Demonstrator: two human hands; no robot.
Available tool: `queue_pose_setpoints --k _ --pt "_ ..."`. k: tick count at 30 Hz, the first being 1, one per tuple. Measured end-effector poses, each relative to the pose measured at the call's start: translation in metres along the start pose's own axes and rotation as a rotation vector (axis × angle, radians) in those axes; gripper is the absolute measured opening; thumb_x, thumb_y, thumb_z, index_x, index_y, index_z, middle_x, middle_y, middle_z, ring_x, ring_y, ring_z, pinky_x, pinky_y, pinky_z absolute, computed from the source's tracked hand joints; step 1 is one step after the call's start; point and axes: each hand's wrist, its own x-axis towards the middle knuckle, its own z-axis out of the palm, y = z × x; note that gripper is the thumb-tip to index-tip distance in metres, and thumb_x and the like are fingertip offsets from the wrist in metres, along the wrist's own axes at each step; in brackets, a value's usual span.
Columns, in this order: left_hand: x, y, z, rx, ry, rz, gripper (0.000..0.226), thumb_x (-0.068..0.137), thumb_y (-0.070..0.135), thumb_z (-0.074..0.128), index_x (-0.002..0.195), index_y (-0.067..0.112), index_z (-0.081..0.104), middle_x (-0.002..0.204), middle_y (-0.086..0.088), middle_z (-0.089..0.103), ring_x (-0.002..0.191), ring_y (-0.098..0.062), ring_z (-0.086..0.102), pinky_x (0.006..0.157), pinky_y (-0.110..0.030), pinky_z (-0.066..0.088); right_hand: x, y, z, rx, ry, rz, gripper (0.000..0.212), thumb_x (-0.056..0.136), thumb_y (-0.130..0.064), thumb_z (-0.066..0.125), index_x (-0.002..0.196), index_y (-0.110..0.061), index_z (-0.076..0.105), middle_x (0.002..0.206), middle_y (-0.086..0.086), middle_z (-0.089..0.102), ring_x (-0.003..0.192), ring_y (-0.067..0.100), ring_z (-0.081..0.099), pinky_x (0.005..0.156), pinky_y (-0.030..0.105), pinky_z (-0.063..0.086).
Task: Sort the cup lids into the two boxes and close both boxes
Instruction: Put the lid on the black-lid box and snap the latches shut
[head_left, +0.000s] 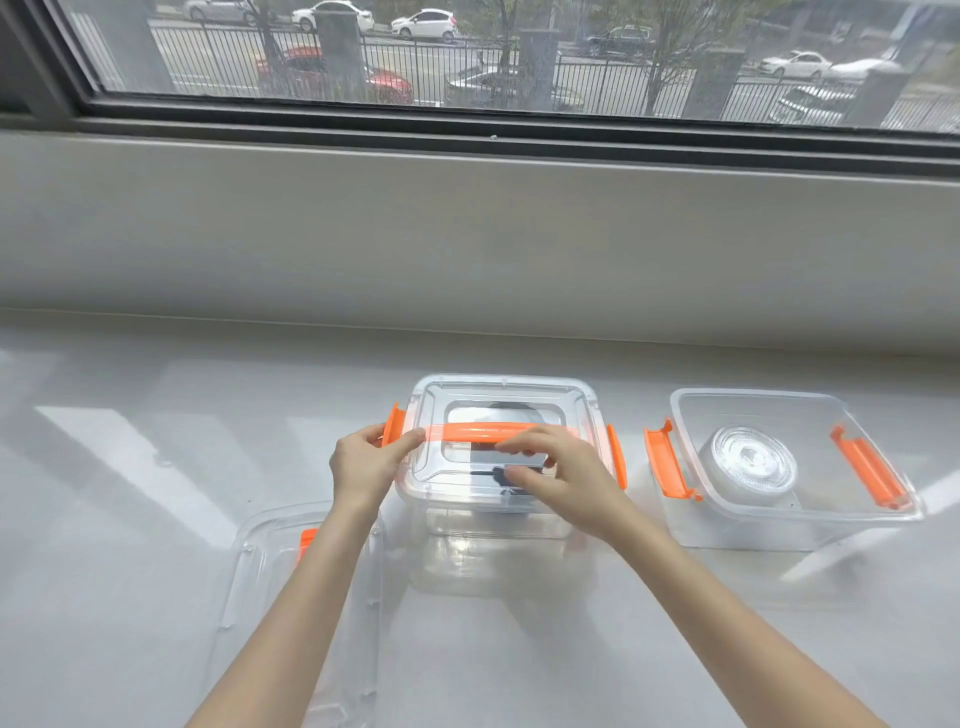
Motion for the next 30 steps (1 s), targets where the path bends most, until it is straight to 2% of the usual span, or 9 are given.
queue_pose_setpoints --k 3,5,9,13,18,20,22,27,30 --pt "-0.003 0.004 -0.002 0.118 0.015 0.087 0.010 0.074 0.027 0.072 0.068 0.020 0.067 0.072 -0.006 0.062 0.072 -0.020 0.052 0.061 -0.019 0.039 0.002 0.020 -0.013 -0.087 0.329 0.176 0.037 0.086 -0.019 0.059 0.122 -0.009 0.056 0.125 0.008 0.057 0.120 0.023 0.044 0.096 0.021 0.031" --pt "-0.006 0.005 0.000 0.184 0.023 0.129 0.015 0.077 0.027 0.069 0.077 0.013 0.070 0.064 -0.006 0.057 0.064 -0.020 0.048 0.057 -0.020 0.037 0.002 0.035 -0.022 -0.129 0.367 0.378 0.050 0.087 -0.025 0.057 0.131 -0.005 0.044 0.136 0.014 0.048 0.129 0.030 0.036 0.106 0.034 0.026" --pt "-0.006 0.006 0.003 0.353 0.044 0.255 0.025 0.081 0.024 0.061 0.075 0.000 0.067 0.050 -0.007 0.046 0.057 -0.024 0.044 0.052 -0.024 0.034 -0.003 0.052 -0.027 0.033 0.308 0.527 0.065 0.089 -0.033 0.053 0.141 -0.003 0.028 0.149 0.015 0.034 0.137 0.028 0.031 0.111 0.038 0.025" --pt "-0.006 0.010 0.006 0.510 0.050 0.352 0.027 0.087 0.016 0.052 0.078 -0.005 0.066 0.050 -0.016 0.047 0.063 -0.037 0.047 0.055 -0.034 0.031 -0.004 0.059 -0.026 0.155 0.291 0.563 0.069 0.089 -0.039 0.053 0.142 -0.003 0.028 0.146 0.017 0.039 0.134 0.030 0.037 0.109 0.037 0.030" --pt "-0.006 0.013 0.013 0.791 0.072 0.456 0.032 0.093 0.013 0.037 0.100 -0.005 0.063 0.088 -0.030 0.067 0.087 -0.043 0.059 0.072 -0.043 0.044 -0.002 0.065 -0.026 0.236 0.335 0.620 0.072 0.083 -0.043 0.060 0.135 0.002 0.039 0.130 0.017 0.054 0.123 0.026 0.049 0.099 0.033 0.036" --pt "-0.005 0.013 0.012 0.783 0.071 0.454 0.033 0.093 0.014 0.039 0.099 -0.005 0.064 0.087 -0.031 0.066 0.086 -0.044 0.059 0.074 -0.044 0.044 -0.001 0.065 -0.027 0.271 0.337 0.640 0.063 0.071 -0.057 0.063 0.103 -0.004 0.062 0.091 0.007 0.057 0.090 0.018 0.056 0.080 0.030 0.041" --pt "-0.006 0.013 0.011 0.767 0.070 0.453 0.032 0.093 0.015 0.041 0.098 -0.006 0.065 0.086 -0.032 0.066 0.085 -0.044 0.059 0.075 -0.045 0.045 0.001 0.071 -0.027 0.310 0.355 0.652 0.060 0.056 -0.063 0.067 0.071 -0.005 0.062 0.069 0.003 0.046 0.067 0.018 0.046 0.067 0.030 0.038" --pt "-0.008 0.012 0.011 0.717 0.075 0.446 0.031 0.092 0.014 0.042 0.091 -0.006 0.065 0.083 -0.032 0.065 0.084 -0.045 0.059 0.073 -0.045 0.046 0.000 0.063 -0.031 0.348 0.460 0.585 0.036 0.067 -0.028 0.079 0.091 -0.004 0.070 0.085 0.007 0.068 0.084 0.024 0.063 0.089 0.044 0.053" --pt "-0.009 0.013 0.011 0.740 0.075 0.452 0.030 0.092 0.014 0.042 0.090 -0.008 0.063 0.085 -0.032 0.065 0.084 -0.046 0.059 0.073 -0.046 0.045 0.001 0.051 -0.027 0.159 0.544 0.504 0.033 0.073 -0.021 0.074 0.102 -0.006 0.070 0.096 0.012 0.072 0.087 0.026 0.066 0.086 0.041 0.053"
